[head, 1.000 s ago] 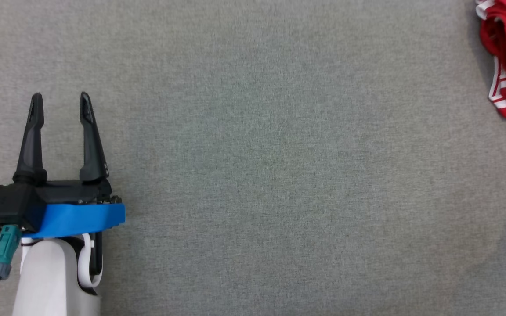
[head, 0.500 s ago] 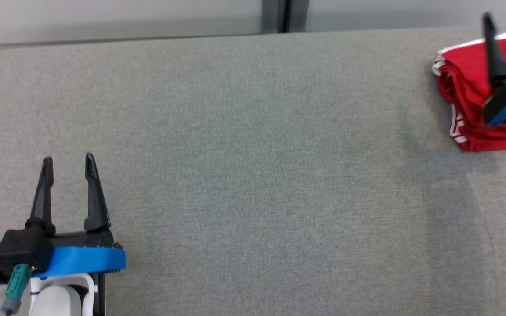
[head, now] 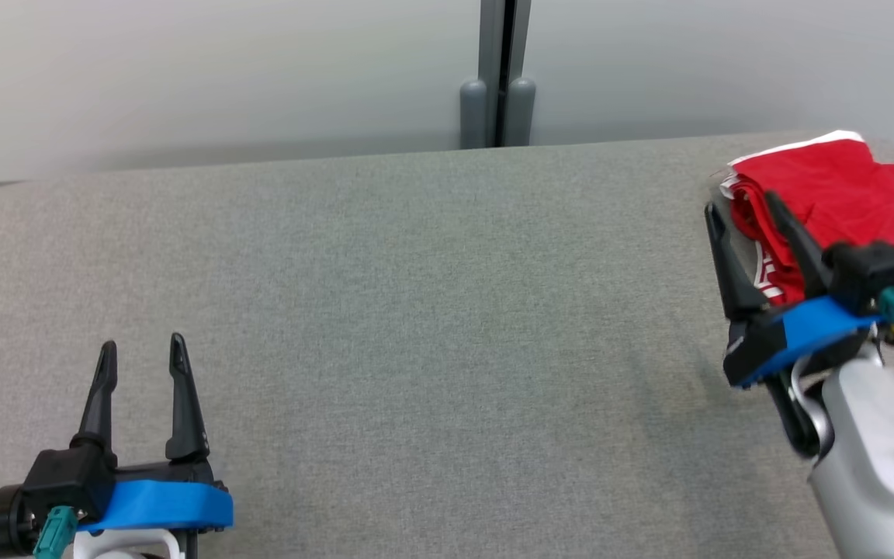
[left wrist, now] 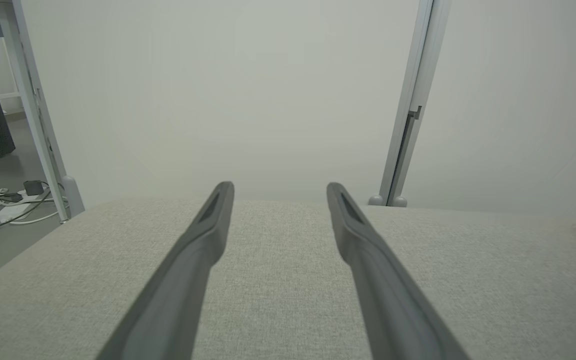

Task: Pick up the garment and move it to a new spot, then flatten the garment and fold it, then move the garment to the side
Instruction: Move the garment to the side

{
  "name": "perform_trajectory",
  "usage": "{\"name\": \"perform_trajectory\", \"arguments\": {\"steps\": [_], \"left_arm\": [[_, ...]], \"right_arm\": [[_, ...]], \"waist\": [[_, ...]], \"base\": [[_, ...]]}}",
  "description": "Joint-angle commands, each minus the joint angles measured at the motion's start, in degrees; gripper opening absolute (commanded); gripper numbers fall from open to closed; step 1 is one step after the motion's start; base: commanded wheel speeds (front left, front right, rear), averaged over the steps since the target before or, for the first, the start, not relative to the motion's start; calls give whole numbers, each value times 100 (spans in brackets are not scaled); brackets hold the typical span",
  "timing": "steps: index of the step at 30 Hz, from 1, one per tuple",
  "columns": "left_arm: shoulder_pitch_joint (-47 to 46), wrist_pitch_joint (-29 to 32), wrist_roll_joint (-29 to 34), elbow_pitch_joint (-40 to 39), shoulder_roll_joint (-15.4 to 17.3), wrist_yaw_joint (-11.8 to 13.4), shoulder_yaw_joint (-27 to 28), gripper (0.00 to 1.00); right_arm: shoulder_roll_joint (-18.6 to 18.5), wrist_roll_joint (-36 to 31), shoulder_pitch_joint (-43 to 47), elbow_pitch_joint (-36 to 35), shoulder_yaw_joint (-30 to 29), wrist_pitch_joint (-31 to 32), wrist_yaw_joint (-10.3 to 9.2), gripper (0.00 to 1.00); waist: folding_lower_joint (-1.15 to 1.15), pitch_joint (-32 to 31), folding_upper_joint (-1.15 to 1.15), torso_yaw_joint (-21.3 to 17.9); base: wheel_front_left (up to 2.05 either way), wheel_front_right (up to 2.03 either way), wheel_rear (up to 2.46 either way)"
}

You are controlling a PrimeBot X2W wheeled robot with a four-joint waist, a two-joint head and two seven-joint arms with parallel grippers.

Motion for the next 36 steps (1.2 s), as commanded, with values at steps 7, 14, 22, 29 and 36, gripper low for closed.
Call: {"name": "perform_trajectory", "arguments": {"steps": [7,14,22,29,36], "left_arm": [[186,-24,-46,71,-3,2,-42,100],[273,-24,-56,132,-21,14,-109,100],[359,-24,-69,202,-38,35,-234,100],[404,-24,-69,251,-40,65,-268,100],[391,-24,-90,288,-20,74,-297,100]], "right_arm": [[323,-76,1076,-492,-325,-28,1,100],[608,-180,1846,-1064,-727,76,1,100],[941,-428,2549,-1897,-1100,375,1,100],[1121,-671,2930,-2438,-1147,628,1,100],[1182,-736,3026,-2588,-1194,721,1,100]], "waist": [[2,-294,0,-140],[2,-428,0,-121],[2,-550,0,-45],[2,-608,0,4],[2,-624,0,43]], "base": [[0,0,0],[0,0,0],[0,0,0],[0,0,0],[0,0,0]]}}
